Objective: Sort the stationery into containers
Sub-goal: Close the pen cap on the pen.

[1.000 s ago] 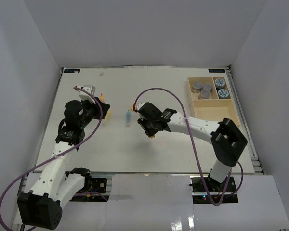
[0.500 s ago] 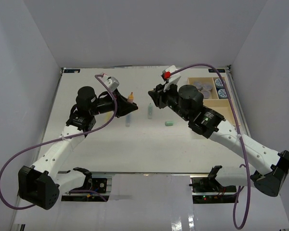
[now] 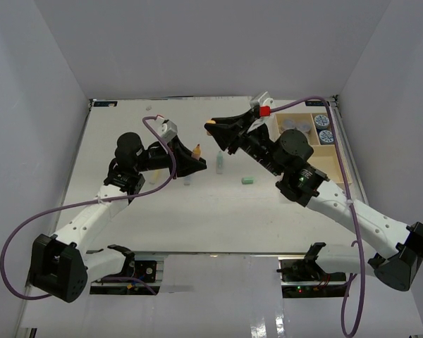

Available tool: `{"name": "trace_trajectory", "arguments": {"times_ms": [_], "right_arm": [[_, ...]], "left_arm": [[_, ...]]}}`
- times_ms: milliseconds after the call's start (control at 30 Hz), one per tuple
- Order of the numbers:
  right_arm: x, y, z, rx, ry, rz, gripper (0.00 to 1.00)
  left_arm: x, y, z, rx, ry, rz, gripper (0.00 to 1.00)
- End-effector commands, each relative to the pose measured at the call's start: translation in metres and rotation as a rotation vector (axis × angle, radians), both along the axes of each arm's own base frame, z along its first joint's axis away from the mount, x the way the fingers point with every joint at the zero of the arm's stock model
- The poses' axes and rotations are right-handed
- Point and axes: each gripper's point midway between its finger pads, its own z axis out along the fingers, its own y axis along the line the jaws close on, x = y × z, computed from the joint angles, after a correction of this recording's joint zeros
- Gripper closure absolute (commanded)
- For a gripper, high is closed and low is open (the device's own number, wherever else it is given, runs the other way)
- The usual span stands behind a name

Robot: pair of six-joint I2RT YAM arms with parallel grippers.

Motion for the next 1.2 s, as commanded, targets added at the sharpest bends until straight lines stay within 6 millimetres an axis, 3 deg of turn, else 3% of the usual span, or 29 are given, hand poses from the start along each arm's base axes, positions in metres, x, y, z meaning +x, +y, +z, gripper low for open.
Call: {"name": "trace_trajectory", "arguments": {"times_ms": [0, 267, 1167], "right_arm": [[-0.015, 0.014, 0.02, 0.113, -0.043, 0.119, 0.92], [-0.026, 0.036, 0.006, 0.11, -0.027, 0.247, 0.92], [-0.041, 0.041, -0.018, 0.172, 0.028, 0.347, 0.92]], "left_arm": [[-0.014, 0.004, 0.021, -0.039, -0.112, -0.018, 0.87], [-0.025, 0.006, 0.02, -0.046, -0.12, -0.046, 0.87], [-0.032, 0.007, 0.024, -0.087, -0.142, -0.055, 0.87]]}}
